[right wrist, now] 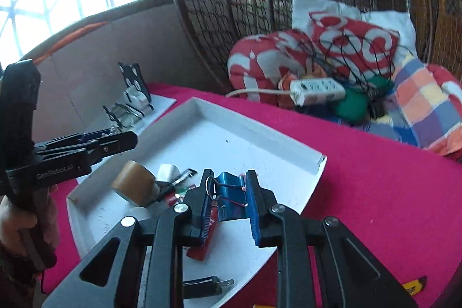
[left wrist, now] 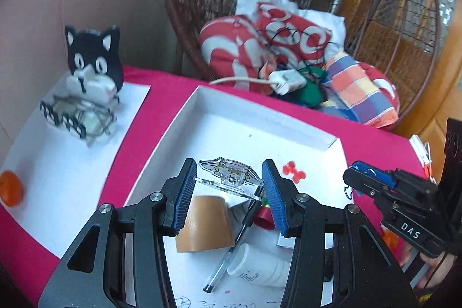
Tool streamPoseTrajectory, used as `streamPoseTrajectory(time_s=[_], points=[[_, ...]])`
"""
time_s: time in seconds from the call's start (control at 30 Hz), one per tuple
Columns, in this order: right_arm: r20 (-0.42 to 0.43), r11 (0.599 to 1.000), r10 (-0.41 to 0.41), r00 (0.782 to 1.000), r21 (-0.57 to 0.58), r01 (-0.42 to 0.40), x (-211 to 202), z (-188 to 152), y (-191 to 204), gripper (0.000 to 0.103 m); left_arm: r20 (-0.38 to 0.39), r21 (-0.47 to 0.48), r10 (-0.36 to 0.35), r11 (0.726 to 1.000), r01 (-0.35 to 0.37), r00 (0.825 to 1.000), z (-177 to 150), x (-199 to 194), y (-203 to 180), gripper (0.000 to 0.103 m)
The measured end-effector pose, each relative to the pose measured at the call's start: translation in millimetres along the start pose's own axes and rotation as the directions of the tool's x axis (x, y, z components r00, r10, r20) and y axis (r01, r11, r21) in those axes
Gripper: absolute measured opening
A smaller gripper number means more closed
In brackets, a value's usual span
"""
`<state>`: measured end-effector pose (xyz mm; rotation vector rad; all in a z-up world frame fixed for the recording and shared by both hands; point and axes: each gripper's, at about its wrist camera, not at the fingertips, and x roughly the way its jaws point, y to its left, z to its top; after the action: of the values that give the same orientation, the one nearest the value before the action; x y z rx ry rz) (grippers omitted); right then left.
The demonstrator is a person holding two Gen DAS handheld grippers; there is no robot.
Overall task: Organize rigid objects
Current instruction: 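Open the left gripper over the tray while the right gripper releases the binder clip there, then move the left gripper to the yellow lighter while the right gripper approaches the other yellow lighter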
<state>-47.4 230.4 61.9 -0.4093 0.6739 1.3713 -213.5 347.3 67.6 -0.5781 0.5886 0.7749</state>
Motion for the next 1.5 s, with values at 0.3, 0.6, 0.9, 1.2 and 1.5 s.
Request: streamPoseTrajectory(time_s=[0.3,0.6,0.9,1.2,1.5], points=[[0.091,0.996,0.0,0.996,0.086,-0.008,-22,-8,-15,0.103,0.015,-0.014,0.08,0.997,-0.08,0.997,-8,-9,-1,0.103],[0.334,0.984,-0.097,0.938,0.171,0.041,-126,-17,-56,0.103,0.046,0.214,-0.097,0.973,0.085,0.994,-26,-36,-63,0.103],[0.33,0.927,-0.247,0.911,0.355,0.122,-181,-65,-134,0.103,-0.31,0.504,-0.274,0.765,0.401,0.911,-86,-6,-177,0.103],[0.002,0.906,-0.294,0.956,0.32,0.277,-110,-96,-185,0.103,-0.409,0.574,-0.157,0.722,0.387,0.899,-102,41,-219,0.091],[-0.1,0.932,-0.277,0.956,0.213,0.293,-64,-103,-179,0.103,-0.447,0.612,-0.113,0.685,0.396,0.887,-112,55,-235,0.081]])
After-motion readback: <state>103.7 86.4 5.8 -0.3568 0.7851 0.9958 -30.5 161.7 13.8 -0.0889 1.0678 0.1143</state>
